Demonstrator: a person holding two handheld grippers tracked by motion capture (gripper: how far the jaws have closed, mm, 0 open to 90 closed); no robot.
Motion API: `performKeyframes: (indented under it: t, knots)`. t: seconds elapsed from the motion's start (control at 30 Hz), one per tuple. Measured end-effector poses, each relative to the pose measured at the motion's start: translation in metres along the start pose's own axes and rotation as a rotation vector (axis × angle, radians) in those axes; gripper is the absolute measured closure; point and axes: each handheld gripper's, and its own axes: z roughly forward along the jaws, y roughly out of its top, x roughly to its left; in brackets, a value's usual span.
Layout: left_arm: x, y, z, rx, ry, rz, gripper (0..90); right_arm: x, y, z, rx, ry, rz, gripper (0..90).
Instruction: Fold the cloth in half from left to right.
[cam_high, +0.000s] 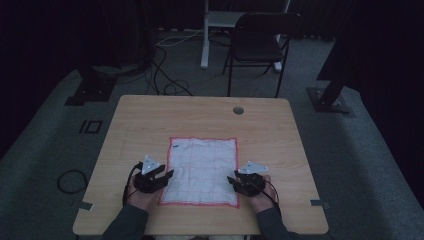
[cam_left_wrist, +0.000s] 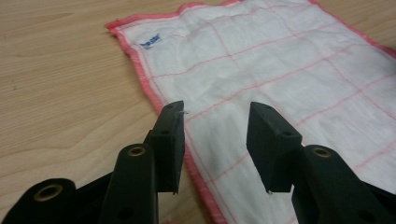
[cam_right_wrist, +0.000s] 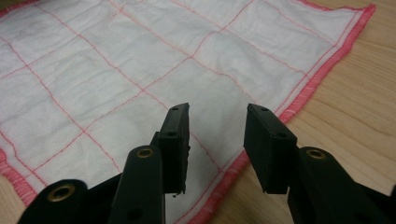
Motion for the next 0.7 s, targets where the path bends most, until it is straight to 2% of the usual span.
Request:
performKeyframes:
  t: [0.13, 0.27, 0.57, 0.7]
  knots:
    - [0.004, 0.001, 0.006, 0.003, 0.008, -0.020, 56.5, -0.001, 0.000, -0.001, 0.001, -0.003, 0.007, 60.3]
    - [0.005, 0.001, 0.013, 0.012, 0.015, -0.022, 56.2, -0.001, -0.001, 0.000, 0.002, -0.005, 0.007, 60.3]
    - [0.016, 0.001, 0.028, 0.053, 0.059, -0.058, 56.0, -0.001, -0.001, -0.001, -0.001, -0.006, 0.010, 60.4]
    - [0.017, 0.001, 0.032, 0.077, 0.066, -0.064, 56.0, -0.001, 0.000, -0.001, -0.004, -0.006, 0.010, 60.4]
